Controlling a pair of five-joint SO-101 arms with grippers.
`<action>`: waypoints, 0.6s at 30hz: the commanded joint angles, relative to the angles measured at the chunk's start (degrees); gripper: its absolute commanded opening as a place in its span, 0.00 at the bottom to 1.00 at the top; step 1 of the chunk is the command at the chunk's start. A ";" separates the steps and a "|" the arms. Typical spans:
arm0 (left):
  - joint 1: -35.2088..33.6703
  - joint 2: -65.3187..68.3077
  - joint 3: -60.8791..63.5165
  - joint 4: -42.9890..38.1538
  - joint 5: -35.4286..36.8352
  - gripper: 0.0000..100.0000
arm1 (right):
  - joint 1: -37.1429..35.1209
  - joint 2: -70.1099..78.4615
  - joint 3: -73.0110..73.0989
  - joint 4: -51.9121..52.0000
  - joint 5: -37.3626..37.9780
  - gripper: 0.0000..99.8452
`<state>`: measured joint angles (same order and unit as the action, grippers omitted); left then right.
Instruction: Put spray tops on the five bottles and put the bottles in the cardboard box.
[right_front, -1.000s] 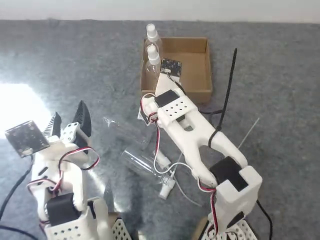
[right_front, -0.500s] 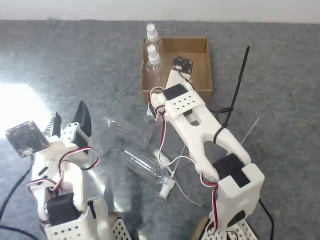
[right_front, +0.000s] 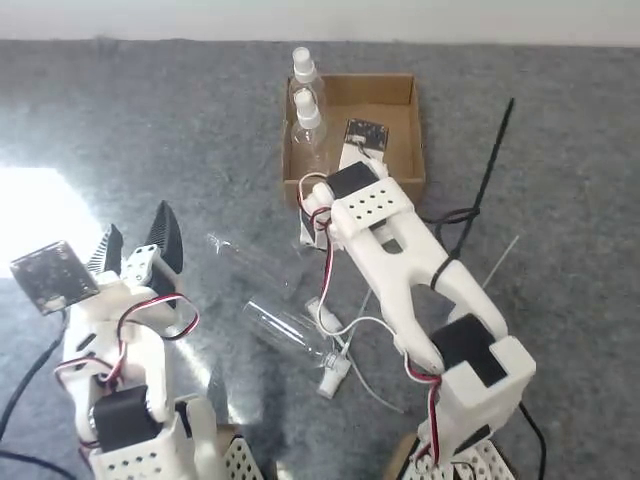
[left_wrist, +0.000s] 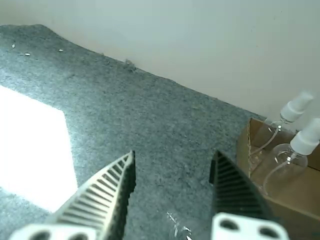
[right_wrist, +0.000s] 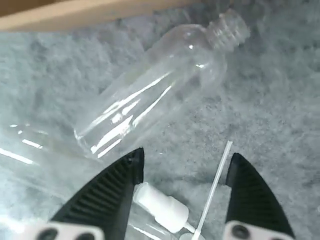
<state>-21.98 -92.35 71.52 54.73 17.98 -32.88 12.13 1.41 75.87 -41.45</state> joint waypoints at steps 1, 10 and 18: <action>-0.26 -0.44 -1.10 -0.62 0.44 0.22 | -0.66 -6.99 -1.76 0.84 2.20 0.25; -0.18 -0.44 -1.10 -0.70 0.44 0.22 | -1.27 -6.20 -1.76 -7.87 2.20 0.24; -0.18 -0.44 -1.10 -0.70 0.44 0.22 | -1.27 0.13 -1.93 -15.08 1.85 0.25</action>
<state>-21.98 -92.35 71.52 54.73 17.98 -33.58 10.99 1.41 64.00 -40.31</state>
